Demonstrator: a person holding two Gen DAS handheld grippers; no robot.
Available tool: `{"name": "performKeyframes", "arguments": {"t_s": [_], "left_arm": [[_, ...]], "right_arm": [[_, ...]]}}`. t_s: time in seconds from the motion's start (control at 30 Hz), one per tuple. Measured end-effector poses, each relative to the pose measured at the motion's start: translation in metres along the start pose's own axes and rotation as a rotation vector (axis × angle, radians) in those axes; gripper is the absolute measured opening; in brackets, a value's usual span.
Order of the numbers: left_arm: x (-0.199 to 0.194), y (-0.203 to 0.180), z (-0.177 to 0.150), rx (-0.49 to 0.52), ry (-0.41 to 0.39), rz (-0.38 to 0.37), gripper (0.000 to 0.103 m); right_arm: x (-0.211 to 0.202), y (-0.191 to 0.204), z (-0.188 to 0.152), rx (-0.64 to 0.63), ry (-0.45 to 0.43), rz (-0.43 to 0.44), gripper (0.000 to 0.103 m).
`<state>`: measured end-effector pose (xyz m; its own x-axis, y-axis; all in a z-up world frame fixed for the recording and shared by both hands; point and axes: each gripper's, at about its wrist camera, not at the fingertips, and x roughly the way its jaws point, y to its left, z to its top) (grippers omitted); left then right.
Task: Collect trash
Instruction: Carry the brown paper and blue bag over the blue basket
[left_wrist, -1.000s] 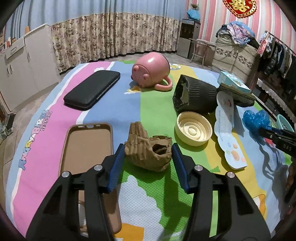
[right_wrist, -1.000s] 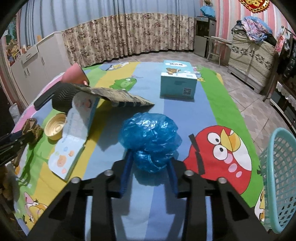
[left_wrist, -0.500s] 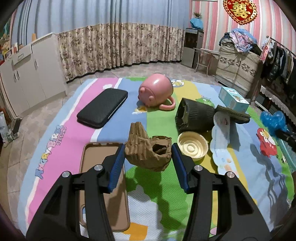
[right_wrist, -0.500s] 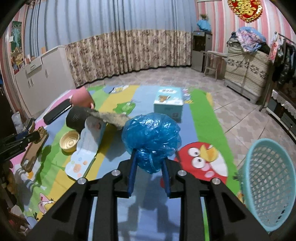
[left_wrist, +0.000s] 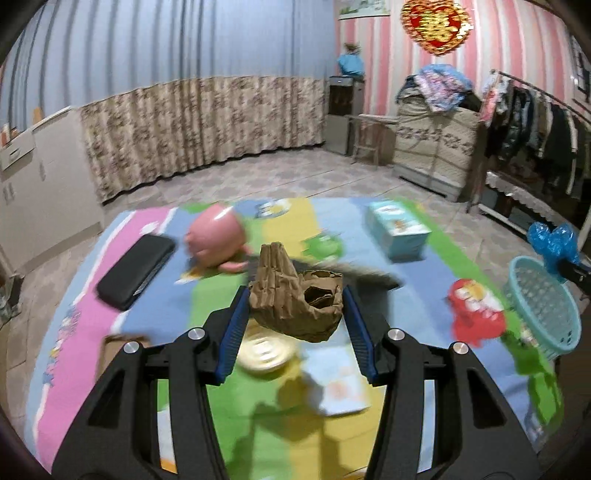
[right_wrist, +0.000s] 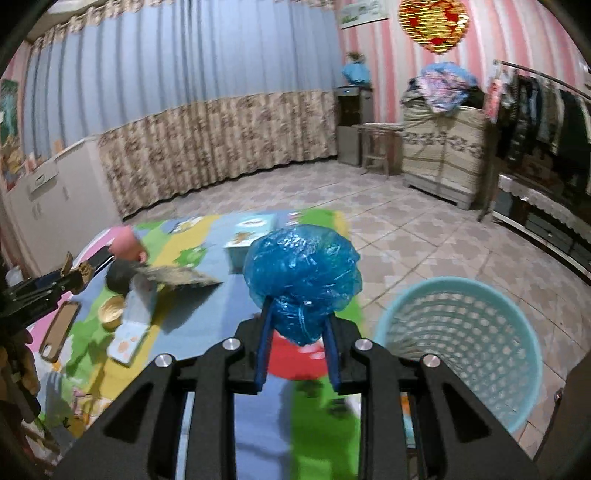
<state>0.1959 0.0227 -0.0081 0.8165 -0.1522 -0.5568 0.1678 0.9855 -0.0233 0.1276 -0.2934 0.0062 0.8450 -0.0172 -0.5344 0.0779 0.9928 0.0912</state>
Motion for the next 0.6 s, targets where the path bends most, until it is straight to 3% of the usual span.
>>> {"name": "performKeyframes", "arguments": {"t_s": [0.27,0.6], "left_arm": [[0.014,-0.103,0.022,0.095,-0.053,-0.13,0.05],[0.031,-0.192,0.029,0.15,-0.068,-0.268,0.05]], "right_arm": [[-0.007,-0.068,-0.002,0.075,-0.007,-0.122,0.025],[0.0,-0.115,-0.005,0.12,0.017,-0.22,0.025]]}}
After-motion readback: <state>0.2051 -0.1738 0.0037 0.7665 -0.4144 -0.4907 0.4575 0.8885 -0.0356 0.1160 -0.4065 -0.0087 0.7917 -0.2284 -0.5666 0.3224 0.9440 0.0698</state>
